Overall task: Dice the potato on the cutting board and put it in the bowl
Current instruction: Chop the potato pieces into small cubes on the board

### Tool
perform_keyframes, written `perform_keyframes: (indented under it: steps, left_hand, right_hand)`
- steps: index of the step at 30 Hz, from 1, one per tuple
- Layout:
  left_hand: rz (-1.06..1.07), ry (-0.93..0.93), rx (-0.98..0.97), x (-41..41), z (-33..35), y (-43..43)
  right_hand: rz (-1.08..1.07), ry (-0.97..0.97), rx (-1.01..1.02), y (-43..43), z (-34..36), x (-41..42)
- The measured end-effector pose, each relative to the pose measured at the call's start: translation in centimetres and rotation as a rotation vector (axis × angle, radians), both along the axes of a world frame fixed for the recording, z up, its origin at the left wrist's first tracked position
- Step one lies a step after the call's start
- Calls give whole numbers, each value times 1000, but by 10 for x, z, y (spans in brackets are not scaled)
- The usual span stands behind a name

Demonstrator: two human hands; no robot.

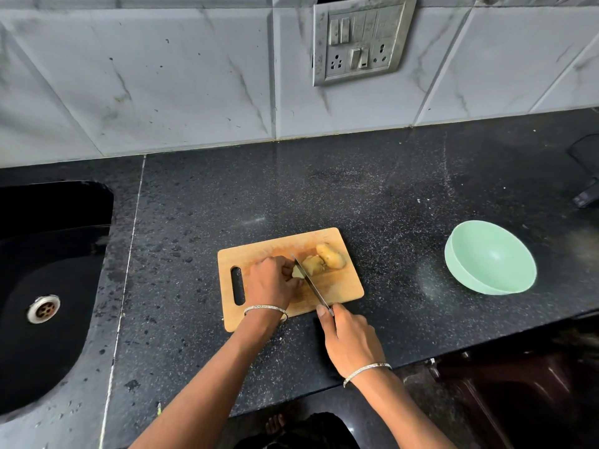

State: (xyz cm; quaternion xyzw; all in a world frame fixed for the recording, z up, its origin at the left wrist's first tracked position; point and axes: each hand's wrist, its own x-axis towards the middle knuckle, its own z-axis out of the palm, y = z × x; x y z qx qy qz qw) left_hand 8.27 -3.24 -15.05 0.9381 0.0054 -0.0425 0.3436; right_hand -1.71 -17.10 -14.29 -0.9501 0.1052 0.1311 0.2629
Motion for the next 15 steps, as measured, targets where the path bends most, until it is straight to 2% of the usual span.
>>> perform_keyframes:
  steps: [9,15]
  left_hand:
    - [61,59,-78,4,-3,2]
    - [88,97,-121,7,-5,2]
  right_hand:
    - [38,9,-98,5,3,1]
    - [45,35,-93,2,7,4]
